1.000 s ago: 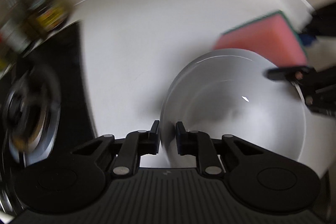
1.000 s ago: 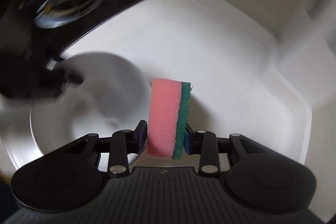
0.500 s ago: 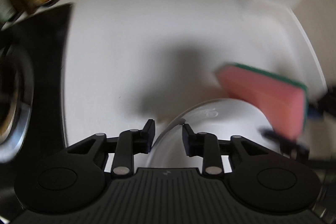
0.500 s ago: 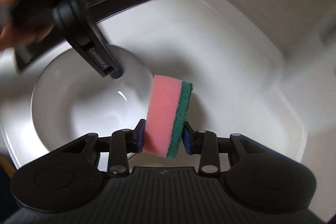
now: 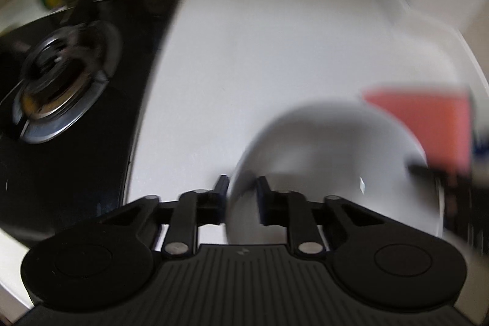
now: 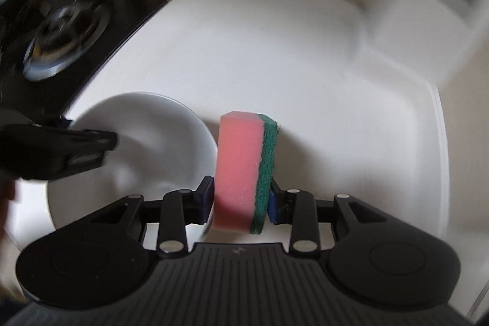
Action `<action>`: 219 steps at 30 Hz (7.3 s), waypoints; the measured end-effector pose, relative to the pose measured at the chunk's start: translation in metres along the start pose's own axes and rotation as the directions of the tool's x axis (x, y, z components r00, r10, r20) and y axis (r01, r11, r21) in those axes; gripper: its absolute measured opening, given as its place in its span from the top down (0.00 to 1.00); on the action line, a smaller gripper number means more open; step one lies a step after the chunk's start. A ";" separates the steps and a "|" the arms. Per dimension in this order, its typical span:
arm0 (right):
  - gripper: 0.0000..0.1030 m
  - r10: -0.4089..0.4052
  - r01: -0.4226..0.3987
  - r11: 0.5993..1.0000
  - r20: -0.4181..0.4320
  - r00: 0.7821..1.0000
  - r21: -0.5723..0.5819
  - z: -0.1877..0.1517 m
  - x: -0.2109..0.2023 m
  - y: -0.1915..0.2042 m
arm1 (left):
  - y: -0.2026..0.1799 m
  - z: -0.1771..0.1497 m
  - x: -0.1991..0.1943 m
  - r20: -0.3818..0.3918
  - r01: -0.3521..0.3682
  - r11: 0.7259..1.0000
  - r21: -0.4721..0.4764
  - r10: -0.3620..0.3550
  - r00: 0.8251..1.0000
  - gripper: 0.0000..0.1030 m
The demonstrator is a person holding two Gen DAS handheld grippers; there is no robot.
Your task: Clean bowl
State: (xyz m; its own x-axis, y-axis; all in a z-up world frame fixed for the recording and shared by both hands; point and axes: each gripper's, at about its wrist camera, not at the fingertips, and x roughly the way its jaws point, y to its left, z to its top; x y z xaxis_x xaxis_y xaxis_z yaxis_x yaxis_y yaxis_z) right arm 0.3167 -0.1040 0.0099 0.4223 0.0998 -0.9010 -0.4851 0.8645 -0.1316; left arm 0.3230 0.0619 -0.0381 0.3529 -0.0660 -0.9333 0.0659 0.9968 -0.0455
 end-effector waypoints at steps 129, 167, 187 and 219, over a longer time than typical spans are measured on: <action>0.73 -0.036 0.021 0.947 0.040 0.999 0.322 -0.055 -0.004 0.001 | -0.035 0.012 0.000 0.041 -0.056 0.992 0.114 0.051 0.998 0.81; 0.74 -0.221 0.110 0.861 0.170 0.960 0.497 -0.082 0.009 0.000 | -0.008 0.024 -0.013 0.102 0.004 1.000 0.007 -0.005 0.995 0.86; 0.74 -0.322 0.192 0.865 0.218 0.921 0.464 -0.128 0.004 0.028 | 0.004 -0.038 -0.065 0.282 0.002 0.997 -0.071 0.018 0.959 0.88; 0.68 -0.356 0.117 0.815 0.331 0.874 0.567 -0.152 -0.039 0.038 | -0.027 -0.074 -0.077 0.287 0.026 0.999 0.032 -0.034 0.957 0.88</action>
State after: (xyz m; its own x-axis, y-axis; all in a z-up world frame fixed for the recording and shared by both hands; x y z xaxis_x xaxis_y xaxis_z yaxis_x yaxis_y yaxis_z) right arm 0.1654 -0.1500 -0.0229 0.7955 -0.0574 -0.6032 0.0880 0.9959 0.0212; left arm 0.2247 0.0430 0.0090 0.6038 -0.1101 -0.7895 0.1050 0.9928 -0.0581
